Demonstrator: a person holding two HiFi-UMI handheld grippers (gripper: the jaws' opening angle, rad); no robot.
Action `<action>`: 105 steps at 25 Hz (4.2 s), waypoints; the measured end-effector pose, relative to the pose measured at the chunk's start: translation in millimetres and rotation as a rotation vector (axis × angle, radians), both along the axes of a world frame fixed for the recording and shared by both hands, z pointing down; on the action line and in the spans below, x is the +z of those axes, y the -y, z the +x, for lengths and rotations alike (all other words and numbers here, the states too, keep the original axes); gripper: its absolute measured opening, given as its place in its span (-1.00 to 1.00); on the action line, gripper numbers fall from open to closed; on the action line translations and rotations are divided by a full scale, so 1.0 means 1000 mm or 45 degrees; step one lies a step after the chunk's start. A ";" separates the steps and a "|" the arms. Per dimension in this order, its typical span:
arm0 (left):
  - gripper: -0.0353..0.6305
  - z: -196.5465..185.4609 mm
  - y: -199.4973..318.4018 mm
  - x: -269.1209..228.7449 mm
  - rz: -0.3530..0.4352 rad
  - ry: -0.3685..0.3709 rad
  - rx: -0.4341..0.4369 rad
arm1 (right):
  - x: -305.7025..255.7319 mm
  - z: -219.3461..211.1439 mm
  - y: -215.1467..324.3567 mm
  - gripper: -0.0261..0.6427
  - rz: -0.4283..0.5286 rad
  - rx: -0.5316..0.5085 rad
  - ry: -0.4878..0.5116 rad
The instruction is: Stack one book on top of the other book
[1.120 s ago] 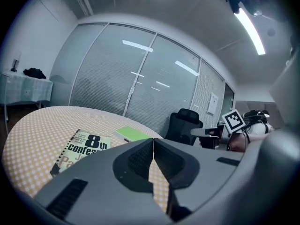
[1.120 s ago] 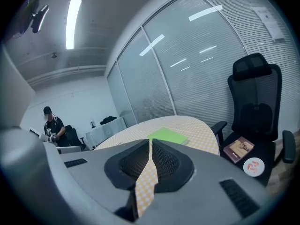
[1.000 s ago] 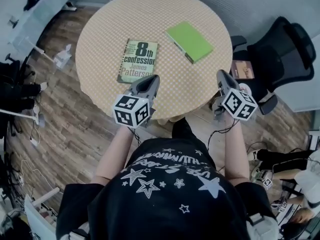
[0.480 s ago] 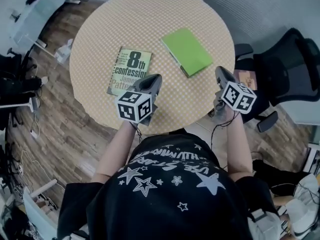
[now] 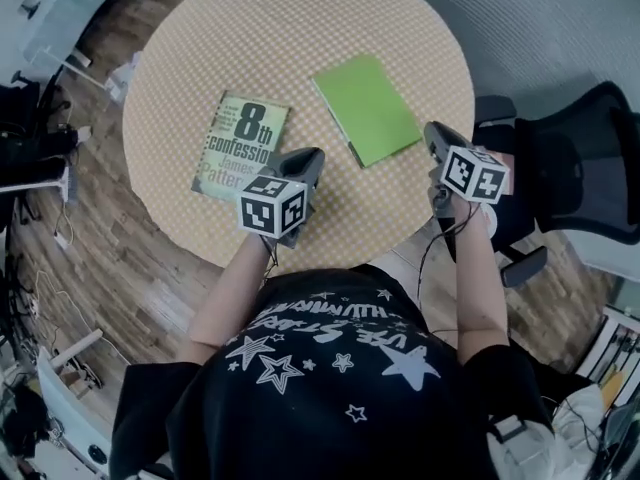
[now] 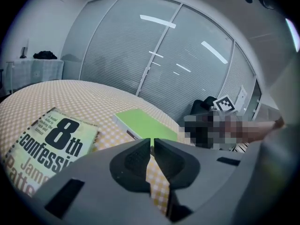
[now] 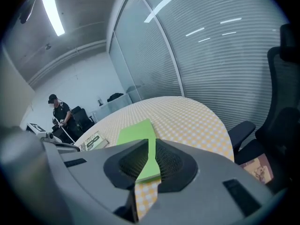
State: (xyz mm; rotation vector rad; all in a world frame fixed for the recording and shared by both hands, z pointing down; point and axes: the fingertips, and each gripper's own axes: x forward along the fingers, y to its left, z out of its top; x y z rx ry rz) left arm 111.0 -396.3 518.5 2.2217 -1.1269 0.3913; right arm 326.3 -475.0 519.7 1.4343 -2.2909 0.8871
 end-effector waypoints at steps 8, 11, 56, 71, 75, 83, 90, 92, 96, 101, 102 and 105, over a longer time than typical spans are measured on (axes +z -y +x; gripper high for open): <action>-0.41 0.032 0.011 0.043 -0.196 -0.050 -0.026 | 0.048 -0.004 0.023 -0.81 -0.180 -0.166 0.025; -0.13 0.048 0.015 0.052 -0.243 -0.070 0.004 | 0.058 -0.008 0.031 -0.68 -0.214 -0.229 0.065; -0.22 -0.053 -0.037 -0.012 -0.041 -0.064 0.059 | -0.038 -0.150 -0.055 -0.58 0.030 -0.211 0.303; -0.22 -0.192 -0.085 -0.017 -0.033 -0.102 0.068 | -0.026 -0.277 -0.141 -0.58 0.033 -0.132 0.429; -0.22 -0.221 -0.078 -0.011 -0.078 -0.152 0.072 | -0.021 -0.306 -0.147 -0.58 0.020 -0.081 0.455; -0.22 -0.245 -0.056 0.007 -0.106 -0.101 0.121 | -0.001 -0.334 -0.150 -0.58 -0.034 0.021 0.487; -0.22 -0.259 -0.031 0.025 -0.129 -0.009 0.153 | 0.019 -0.353 -0.152 -0.58 -0.109 -0.002 0.451; -0.22 -0.263 -0.029 0.030 -0.135 0.028 0.161 | 0.027 -0.359 -0.157 -0.58 -0.141 -0.028 0.434; -0.24 -0.263 -0.034 0.038 -0.140 0.053 0.189 | 0.037 -0.359 -0.161 -0.58 -0.166 -0.024 0.391; -0.24 -0.263 -0.031 0.044 -0.140 0.054 0.196 | 0.039 -0.356 -0.149 -0.58 -0.157 0.002 0.333; -0.24 -0.262 -0.031 0.045 -0.140 0.061 0.204 | 0.040 -0.355 -0.148 -0.58 -0.161 0.008 0.329; -0.24 -0.260 -0.033 0.047 -0.145 0.073 0.229 | 0.042 -0.354 -0.149 -0.58 -0.172 0.013 0.337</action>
